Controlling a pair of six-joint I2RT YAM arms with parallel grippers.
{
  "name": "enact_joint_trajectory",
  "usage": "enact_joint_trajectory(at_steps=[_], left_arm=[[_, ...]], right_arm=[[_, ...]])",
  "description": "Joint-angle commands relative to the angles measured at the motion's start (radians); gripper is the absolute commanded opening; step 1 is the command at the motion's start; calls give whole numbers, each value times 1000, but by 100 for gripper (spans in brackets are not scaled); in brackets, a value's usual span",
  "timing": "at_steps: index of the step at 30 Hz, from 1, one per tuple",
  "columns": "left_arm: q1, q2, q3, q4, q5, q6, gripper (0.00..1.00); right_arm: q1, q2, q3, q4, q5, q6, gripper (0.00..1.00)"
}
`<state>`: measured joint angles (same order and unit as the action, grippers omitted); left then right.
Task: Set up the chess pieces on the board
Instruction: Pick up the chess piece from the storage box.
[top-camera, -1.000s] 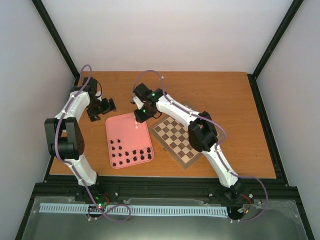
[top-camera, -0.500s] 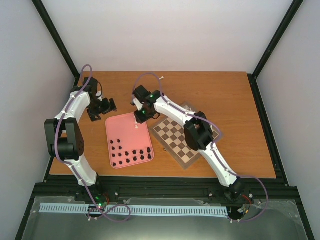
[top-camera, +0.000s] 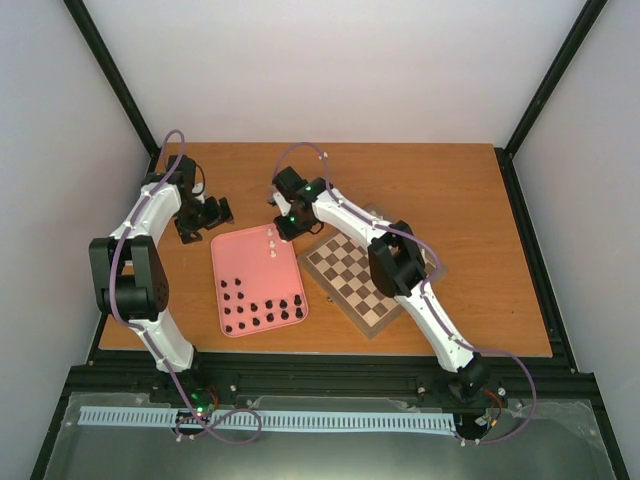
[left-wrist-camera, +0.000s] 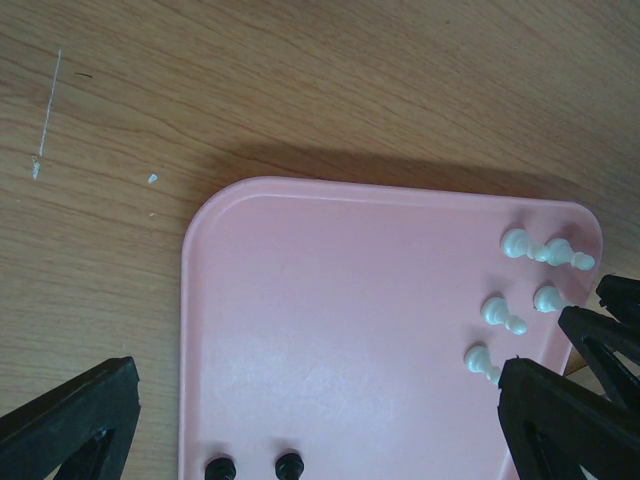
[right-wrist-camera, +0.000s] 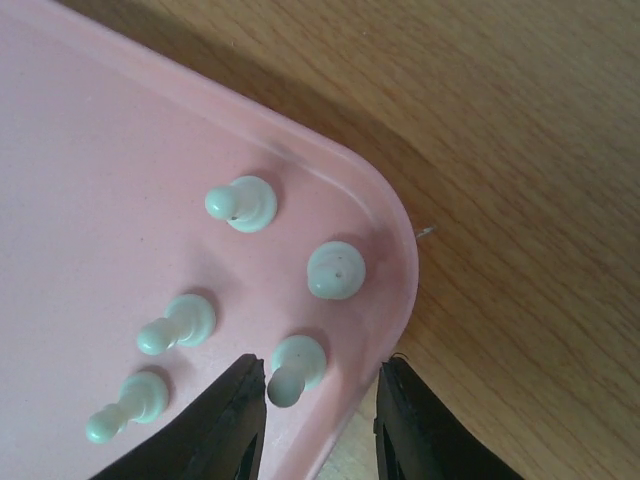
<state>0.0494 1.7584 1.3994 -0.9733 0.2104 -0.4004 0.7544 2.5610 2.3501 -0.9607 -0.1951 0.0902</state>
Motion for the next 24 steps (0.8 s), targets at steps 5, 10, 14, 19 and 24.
enact_joint_trajectory(at_steps=[5,10,14,19,24], left_arm=[[-6,-5,9,11,3,3,100],[-6,0,10,11,4,2,100],[-6,3,13,12,4,2,100],[-6,3,10,13,6,3,100],[-6,3,12,13,7,1,100]], right_arm=[[3,11,27,0,-28,-4,30],[9,-7,22,4,-19,-6,30],[11,-1,17,-2,-24,-6,29],[24,-8,8,-8,-8,-7,26],[38,-36,-3,-13,55,-5,28]])
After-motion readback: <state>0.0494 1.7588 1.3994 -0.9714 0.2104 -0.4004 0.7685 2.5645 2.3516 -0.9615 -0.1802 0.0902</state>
